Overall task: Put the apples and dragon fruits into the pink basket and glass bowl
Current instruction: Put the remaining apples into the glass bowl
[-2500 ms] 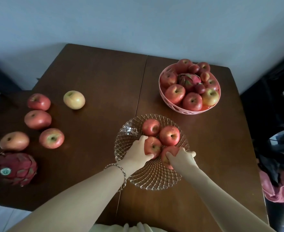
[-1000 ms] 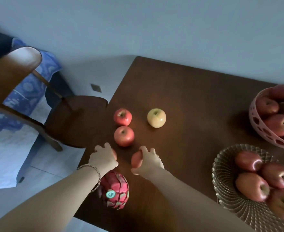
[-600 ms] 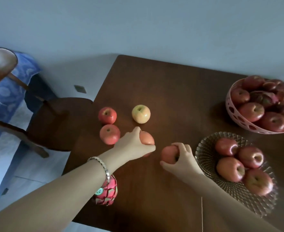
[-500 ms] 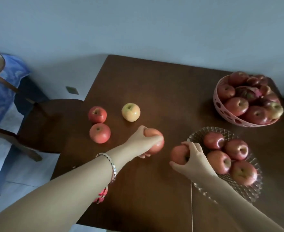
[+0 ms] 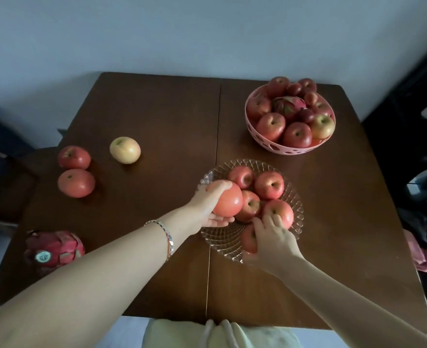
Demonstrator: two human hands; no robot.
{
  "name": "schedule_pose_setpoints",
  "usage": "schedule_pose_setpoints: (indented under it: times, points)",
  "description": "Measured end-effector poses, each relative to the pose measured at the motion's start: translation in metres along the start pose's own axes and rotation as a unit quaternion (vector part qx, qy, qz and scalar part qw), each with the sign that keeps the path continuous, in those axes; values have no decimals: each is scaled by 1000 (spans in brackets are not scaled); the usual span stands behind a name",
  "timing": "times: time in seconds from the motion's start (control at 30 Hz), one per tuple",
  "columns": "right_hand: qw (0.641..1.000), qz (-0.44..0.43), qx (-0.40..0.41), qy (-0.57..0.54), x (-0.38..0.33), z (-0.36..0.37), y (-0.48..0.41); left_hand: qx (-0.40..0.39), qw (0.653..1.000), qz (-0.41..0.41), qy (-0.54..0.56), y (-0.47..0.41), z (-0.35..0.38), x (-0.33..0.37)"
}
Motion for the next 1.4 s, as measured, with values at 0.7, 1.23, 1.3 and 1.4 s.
schedule_pose_setpoints:
  times: [0.7,1.23,1.3,1.4]
  points:
    - [991,-78,106,16,22,12,-5,54,998,18,-2,-6,-6,-2]
    - [994,-2,105,22,26,18,-1,31,993,6,-117,6,-8,-10]
    - [996,-13,85,-31,25,8,-9,65,964,24,-255,4,-17,-8]
    - [988,-27,57,-138,29,-7,-26,81,812,110,-567,2,-6,3]
Point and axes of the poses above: each hand's wrist, its own y-axis away from the middle knuckle, its own z-axis out of the palm, x = y × z, the point moved 9 cm from there along -y, towards the middle knuckle
